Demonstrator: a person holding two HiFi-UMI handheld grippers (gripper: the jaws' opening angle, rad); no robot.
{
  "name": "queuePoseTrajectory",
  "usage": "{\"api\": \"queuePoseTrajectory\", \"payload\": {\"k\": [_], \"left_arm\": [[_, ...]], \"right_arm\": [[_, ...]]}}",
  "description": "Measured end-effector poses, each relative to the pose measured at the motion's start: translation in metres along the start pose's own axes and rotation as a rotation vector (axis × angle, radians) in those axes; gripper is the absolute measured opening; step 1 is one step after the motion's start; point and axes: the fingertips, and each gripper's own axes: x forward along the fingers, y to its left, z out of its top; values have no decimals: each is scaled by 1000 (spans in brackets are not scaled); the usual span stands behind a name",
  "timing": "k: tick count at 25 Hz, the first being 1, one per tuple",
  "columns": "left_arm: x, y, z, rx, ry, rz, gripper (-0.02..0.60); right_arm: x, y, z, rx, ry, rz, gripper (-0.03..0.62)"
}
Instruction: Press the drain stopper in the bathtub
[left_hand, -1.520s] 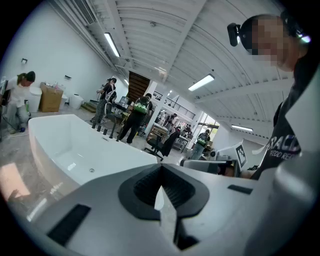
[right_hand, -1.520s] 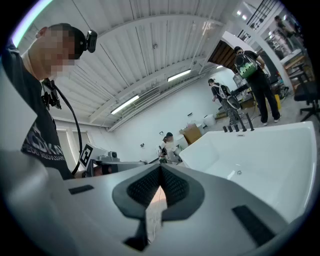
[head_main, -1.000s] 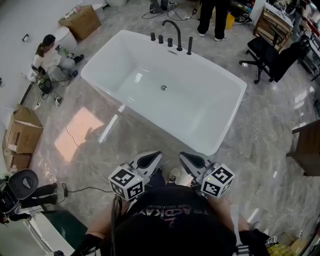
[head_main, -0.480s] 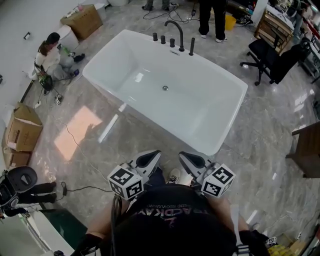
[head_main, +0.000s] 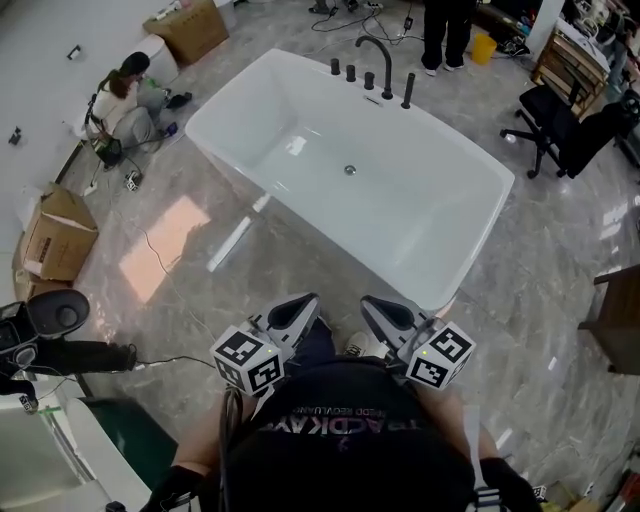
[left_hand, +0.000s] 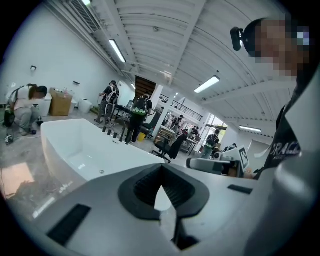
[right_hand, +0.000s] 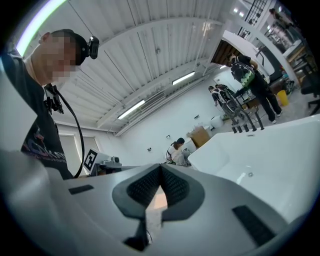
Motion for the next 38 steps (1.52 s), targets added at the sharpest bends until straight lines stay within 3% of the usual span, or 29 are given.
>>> {"api": "queuePoseTrajectory", "payload": {"k": [10, 19, 38], "left_arm": [[-16, 18, 3, -6, -5, 54, 8], [-2, 51, 19, 3, -17, -2, 8], [-16, 246, 113, 69, 49, -208, 8]], "right_arm": [[15, 1, -3, 15, 18, 26, 15], [32, -18, 4, 4, 2, -54, 15], [229, -27, 36, 5, -128, -277, 15]]}}
